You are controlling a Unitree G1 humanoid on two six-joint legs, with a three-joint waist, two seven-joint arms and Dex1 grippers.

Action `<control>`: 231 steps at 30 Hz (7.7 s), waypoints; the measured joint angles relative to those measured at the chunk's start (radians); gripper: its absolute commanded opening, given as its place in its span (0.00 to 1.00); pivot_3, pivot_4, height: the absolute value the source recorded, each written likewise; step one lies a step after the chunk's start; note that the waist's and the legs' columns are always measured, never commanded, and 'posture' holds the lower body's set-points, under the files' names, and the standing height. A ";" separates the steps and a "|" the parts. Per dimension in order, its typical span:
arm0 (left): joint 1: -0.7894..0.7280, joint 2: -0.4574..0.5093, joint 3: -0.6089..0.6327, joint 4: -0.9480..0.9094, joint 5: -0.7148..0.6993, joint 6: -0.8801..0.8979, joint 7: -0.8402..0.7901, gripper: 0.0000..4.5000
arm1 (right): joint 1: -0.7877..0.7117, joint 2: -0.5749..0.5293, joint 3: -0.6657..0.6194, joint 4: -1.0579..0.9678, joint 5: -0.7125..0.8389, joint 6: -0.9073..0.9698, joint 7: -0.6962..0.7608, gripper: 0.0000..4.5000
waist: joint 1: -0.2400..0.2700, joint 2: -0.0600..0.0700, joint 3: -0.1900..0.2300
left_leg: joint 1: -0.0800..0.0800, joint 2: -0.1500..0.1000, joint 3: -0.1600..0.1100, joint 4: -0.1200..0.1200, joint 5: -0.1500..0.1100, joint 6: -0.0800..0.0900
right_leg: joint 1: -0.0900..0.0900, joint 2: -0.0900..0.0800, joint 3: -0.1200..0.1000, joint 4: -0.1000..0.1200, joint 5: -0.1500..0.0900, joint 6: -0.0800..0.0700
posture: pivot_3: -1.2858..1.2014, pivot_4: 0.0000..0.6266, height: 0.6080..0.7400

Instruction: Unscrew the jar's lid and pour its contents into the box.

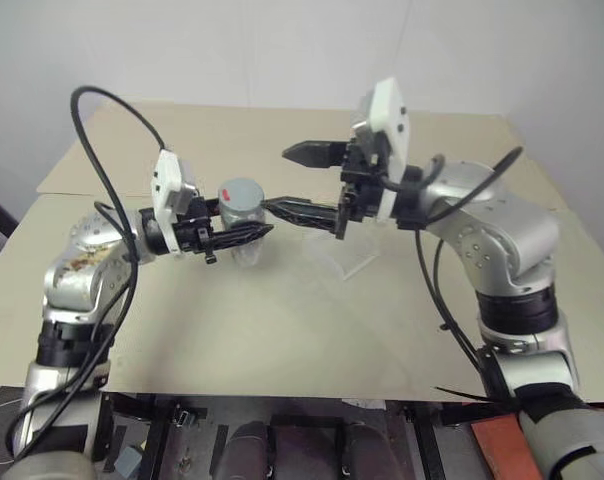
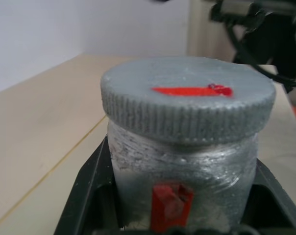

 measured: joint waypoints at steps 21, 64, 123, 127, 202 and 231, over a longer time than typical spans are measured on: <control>-0.064 -0.080 0.001 0.106 -0.025 -0.055 -0.141 0.44 | -0.047 0.057 0.036 0.026 -0.034 0.057 -0.016 1.00 | -0.017 0.000 0.000 | -0.001 0.001 -0.001 0.000 0.000 0.000 | -0.001 0.000 0.000 0.001 0.000 0.000 | 0.52 0.24 1.00; -0.021 -0.042 0.015 -0.007 -0.098 0.056 -0.163 0.44 | 0.011 -0.121 -0.067 0.146 -0.063 -0.105 0.373 0.99 | -0.012 0.001 0.001 | -0.004 0.001 -0.003 0.000 0.001 -0.002 | -0.005 0.001 -0.001 0.001 0.000 0.000 | 0.52 0.24 1.00; -0.088 -0.079 -0.014 0.135 -0.035 -0.014 -0.221 0.44 | 0.054 -0.129 -0.098 -0.026 0.032 0.100 0.054 0.99 | -0.018 0.001 0.001 | -0.005 0.001 -0.003 0.001 0.001 -0.001 | -0.004 0.001 -0.001 0.001 0.000 0.000 | 0.52 0.24 1.00; -0.107 -0.093 -0.026 0.167 -0.022 -0.030 -0.227 0.44 | 0.034 -0.051 -0.083 -0.069 0.046 0.112 -0.001 0.99 | -0.018 0.001 0.001 | -0.005 0.000 -0.003 0.001 0.001 -0.001 | -0.004 0.001 -0.001 0.001 0.000 0.000 | 0.52 0.24 1.00; -0.124 -0.103 -0.027 0.194 0.007 -0.048 -0.203 0.44 | -0.041 0.094 0.026 -0.029 -0.048 0.104 -0.145 0.99 | -0.018 0.001 0.001 | -0.006 0.000 -0.003 0.001 0.000 0.000 | -0.004 0.001 -0.001 0.001 0.000 0.000 | 0.52 0.24 1.00; -0.122 -0.091 -0.027 0.182 0.006 -0.027 -0.212 0.44 | -0.026 0.050 -0.005 -0.027 -0.014 0.107 -0.048 0.99 | -0.018 0.001 0.001 | -0.005 0.000 -0.003 0.001 0.000 0.000 | -0.004 0.001 -0.001 0.001 0.000 0.000 | 0.52 0.24 1.00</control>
